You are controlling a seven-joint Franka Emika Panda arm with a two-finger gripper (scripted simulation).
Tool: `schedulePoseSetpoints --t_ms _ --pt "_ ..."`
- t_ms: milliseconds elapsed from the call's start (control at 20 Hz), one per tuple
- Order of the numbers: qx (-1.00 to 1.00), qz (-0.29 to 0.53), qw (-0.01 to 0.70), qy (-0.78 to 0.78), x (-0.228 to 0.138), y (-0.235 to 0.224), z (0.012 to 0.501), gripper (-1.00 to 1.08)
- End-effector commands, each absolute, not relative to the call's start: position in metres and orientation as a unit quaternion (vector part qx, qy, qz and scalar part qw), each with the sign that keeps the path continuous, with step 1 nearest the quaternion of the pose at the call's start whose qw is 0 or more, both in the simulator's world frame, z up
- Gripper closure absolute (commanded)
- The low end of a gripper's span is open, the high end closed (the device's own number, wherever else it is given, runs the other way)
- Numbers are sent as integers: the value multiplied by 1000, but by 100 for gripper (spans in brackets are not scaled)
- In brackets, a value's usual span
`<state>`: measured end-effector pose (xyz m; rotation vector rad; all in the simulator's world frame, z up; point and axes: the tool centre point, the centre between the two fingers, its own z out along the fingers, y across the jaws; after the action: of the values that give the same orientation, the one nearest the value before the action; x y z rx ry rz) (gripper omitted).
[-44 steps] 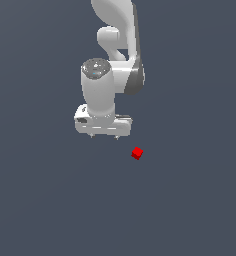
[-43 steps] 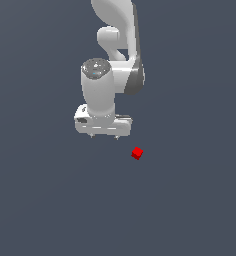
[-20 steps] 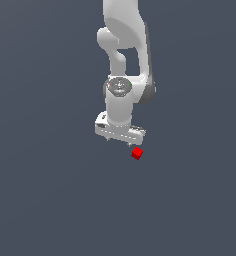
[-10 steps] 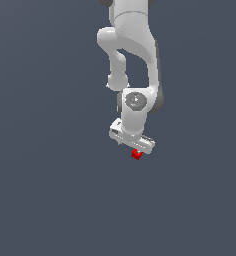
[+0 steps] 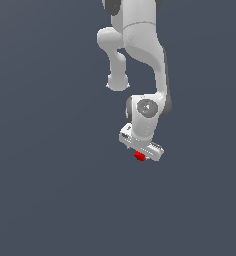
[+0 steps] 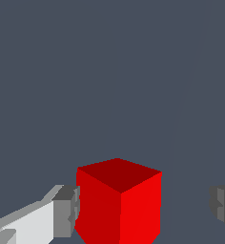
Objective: Pick up the red cube and move it to a goal position.
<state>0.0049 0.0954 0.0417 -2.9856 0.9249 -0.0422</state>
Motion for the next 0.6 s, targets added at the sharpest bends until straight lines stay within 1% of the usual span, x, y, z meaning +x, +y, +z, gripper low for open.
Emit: schedulePoseSetpoints --t_ms 0,350,400,550 --pt "-951 0 0 308 -4 93 23 -92" --pt "-950 0 0 313 -2 96 20 -92" --pt "-950 0 0 313 -2 96 20 108" --pt "-950 0 0 313 -2 96 20 108"
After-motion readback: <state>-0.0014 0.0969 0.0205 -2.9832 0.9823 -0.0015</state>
